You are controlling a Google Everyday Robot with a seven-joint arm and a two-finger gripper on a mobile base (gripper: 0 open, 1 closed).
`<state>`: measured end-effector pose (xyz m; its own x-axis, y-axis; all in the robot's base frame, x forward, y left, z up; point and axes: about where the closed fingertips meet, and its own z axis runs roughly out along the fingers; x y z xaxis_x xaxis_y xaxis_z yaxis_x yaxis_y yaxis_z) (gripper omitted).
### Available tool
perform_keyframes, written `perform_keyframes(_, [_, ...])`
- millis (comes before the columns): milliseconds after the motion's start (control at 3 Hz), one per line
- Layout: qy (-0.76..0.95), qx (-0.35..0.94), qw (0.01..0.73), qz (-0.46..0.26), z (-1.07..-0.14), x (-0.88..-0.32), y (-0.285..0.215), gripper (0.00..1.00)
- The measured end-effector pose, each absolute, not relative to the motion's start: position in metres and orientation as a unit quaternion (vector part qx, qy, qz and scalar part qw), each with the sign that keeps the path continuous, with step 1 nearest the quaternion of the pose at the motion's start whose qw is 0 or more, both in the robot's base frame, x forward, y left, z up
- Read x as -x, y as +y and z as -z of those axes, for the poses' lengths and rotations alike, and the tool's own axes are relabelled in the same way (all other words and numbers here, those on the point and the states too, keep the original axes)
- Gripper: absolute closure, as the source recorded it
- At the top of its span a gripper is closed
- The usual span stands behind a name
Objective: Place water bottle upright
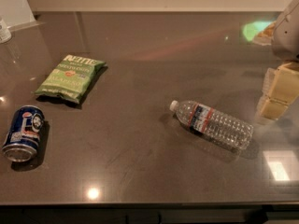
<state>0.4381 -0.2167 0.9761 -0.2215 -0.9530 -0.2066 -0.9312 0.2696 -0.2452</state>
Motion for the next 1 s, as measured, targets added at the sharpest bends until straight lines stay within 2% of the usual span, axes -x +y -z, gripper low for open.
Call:
perform_keyframes(333, [0.781,0.603,0.159,0.034,-0.976,-0.438,-0.217,0.00])
perform_keyframes(1000, [0.796,0.588,0.143,0.011,-0.953,-0.448,-0.185,0.00])
